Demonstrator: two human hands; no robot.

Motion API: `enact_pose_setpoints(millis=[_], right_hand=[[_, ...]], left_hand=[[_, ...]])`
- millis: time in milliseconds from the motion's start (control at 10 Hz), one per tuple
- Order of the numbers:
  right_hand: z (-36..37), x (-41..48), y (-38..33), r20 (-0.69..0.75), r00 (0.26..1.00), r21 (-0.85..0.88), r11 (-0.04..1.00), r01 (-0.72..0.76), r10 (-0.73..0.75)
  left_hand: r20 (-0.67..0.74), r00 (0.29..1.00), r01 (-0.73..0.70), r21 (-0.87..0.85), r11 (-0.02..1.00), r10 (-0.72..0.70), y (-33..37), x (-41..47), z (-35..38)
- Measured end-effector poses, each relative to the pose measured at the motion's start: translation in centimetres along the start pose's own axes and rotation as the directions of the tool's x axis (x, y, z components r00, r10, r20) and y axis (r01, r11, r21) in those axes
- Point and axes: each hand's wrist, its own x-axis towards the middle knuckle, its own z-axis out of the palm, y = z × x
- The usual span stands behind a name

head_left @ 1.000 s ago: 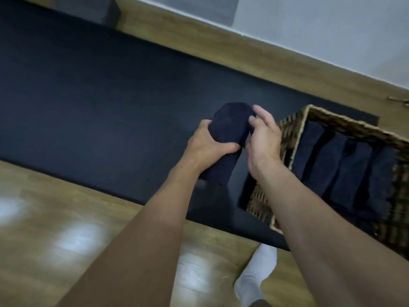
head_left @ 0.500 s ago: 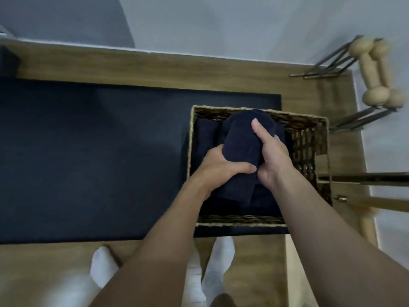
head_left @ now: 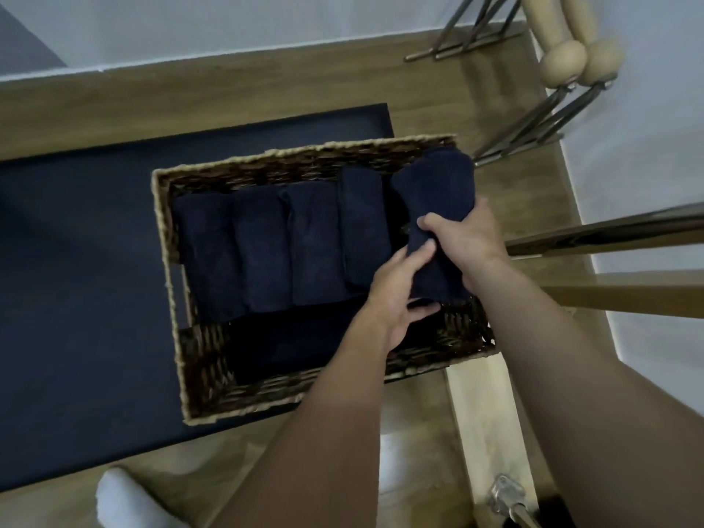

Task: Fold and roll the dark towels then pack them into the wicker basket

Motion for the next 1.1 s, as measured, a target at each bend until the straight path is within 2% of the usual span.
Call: enact_pose_setpoints(millis=[100, 200, 300, 400, 500, 600, 700, 800, 900, 1000, 1100], right_hand=[[0.4, 1.9, 0.3, 0.031, 0.997, -0.051, 0.996, 0.072, -0.071], [1.9, 3.7, 1.1, 0.056, 0.979, -0.169, 0.965, 0.202, -0.195], [2.9, 4.3, 1.7, 0.033, 0.972, -0.218, 0.948, 0.234, -0.232], [4.2, 4.6, 2.7, -0.007, 0.969, -0.281, 0.931, 0.235, -0.247], [4.9, 4.4, 3.1, -0.065, 0.963, -0.323, 0.919, 0.227, -0.260], [5.9, 4.5, 3.3, -0.081, 0.972, -0.351, 0.919, 0.178, -0.219], [6.5, 4.7, 3.5, -0.014, 0.980, -0.453, 0.875, 0.171, -0.199], [6.3, 4.7, 3.8, 0.040, 0.965, -0.654, 0.723, 0.223, -0.261], [6.0, 4.6, 3.7, 0.029, 0.953, -0.669, 0.703, 0.242, -0.301], [5.7, 3.9, 3.2, 0.043, 0.956, -0.635, 0.731, 0.249, -0.289], [5.1, 3.3, 2.9, 0.058, 0.961, -0.596, 0.763, 0.250, -0.269]], left_hand=[[-0.017, 0.993, 0.108, -0.228, 0.968, -0.115, -1.2, 1.4, -0.3], [-0.136, 0.984, 0.038, -0.457, 0.889, -0.112, -1.7, 3.2, 0.7], [-0.245, 0.960, 0.033, -0.384, 0.923, -0.137, -1.8, 4.6, 1.3], [-0.394, 0.877, 0.282, -0.046, 0.958, -0.276, -1.8, 5.6, 1.7], [-0.455, 0.842, 0.416, 0.208, 0.885, -0.289, -2.0, 5.9, 1.4], [-0.483, 0.876, 0.300, 0.536, 0.789, -0.005, -2.5, 6.4, 0.1], [-0.455, 0.871, 0.189, 0.656, 0.731, 0.183, -3.0, 6.7, -1.0], [-0.377, 0.885, 0.192, 0.830, 0.524, 0.272, -2.2, 6.4, -1.4], [-0.316, 0.921, 0.204, 0.891, 0.406, 0.229, -1.0, 6.1, -1.0], [-0.228, 0.960, 0.126, 0.870, 0.476, 0.161, 0.3, 4.9, -1.1], [-0.176, 0.960, 0.007, 0.792, 0.611, 0.216, 1.3, 4.0, -1.7]])
